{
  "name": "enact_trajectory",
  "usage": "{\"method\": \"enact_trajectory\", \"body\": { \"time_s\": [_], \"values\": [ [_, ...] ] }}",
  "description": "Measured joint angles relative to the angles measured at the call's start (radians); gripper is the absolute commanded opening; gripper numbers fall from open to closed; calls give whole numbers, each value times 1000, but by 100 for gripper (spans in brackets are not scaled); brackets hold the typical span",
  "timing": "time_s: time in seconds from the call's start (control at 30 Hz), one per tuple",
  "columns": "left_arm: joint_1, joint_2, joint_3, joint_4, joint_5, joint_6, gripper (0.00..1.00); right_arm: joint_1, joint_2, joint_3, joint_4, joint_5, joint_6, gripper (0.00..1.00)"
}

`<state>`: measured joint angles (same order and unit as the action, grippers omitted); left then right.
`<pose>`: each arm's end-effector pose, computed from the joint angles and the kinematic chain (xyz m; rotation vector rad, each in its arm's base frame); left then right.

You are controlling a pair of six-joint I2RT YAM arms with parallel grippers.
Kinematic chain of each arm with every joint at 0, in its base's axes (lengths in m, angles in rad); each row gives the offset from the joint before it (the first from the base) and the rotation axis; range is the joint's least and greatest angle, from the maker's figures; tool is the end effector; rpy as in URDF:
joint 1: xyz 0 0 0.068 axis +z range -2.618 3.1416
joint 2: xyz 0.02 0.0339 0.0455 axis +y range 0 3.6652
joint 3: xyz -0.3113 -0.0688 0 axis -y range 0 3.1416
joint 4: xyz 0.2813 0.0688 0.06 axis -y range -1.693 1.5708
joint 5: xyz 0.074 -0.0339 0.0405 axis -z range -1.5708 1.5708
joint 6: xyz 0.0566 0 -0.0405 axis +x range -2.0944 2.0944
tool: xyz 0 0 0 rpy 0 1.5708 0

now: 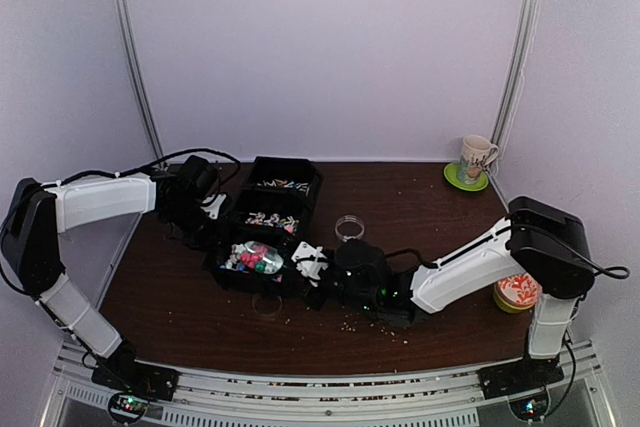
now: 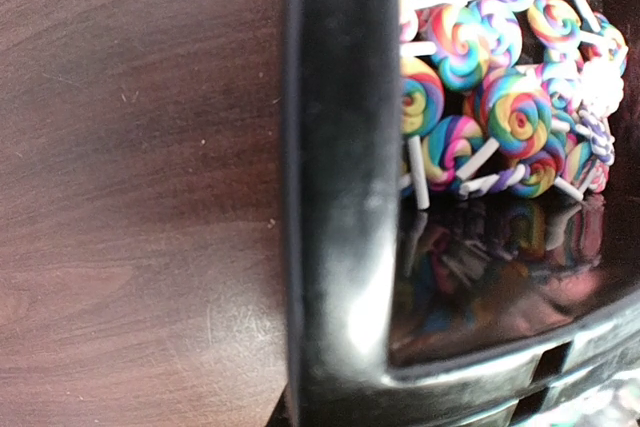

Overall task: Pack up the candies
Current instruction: Scoop the fake candies from the storage box, then place the fake candies in the packing bottle.

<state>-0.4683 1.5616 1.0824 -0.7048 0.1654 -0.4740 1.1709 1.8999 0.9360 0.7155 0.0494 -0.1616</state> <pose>0.3022 -0.1633 0.2281 0.0379 2.8355 -0.4615 0.1804 0.4197 0.1792 -1.1276 1.4925 0.6631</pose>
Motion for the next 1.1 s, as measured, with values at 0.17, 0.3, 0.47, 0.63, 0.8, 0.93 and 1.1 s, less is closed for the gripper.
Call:
{"method": "enact_trajectory", "body": {
  "time_s": [0.17,0.3,0.47,0.63,0.8,0.93,1.1],
  "values": [
    [0,0,0,0,-2,0,0,-8,-34,-53,78,0,1,0],
    [0,0,0,0,-4,0,0,-24,-59,-84,125,0,7,0],
    [0,0,0,-1,-5,0,0,-33,-92,-121,164,1,12,0],
    [0,0,0,-1,-6,0,0,-38,-178,-148,164,3,12,0],
    [0,0,0,-2,-6,0,0,-87,-309,-198,181,-4,42,0],
    [0,0,0,-2,-6,0,0,-129,-375,-209,123,21,53,0],
    [0,0,0,-3,-6,0,0,-128,-505,-209,-108,79,57,0]
  ]
}}
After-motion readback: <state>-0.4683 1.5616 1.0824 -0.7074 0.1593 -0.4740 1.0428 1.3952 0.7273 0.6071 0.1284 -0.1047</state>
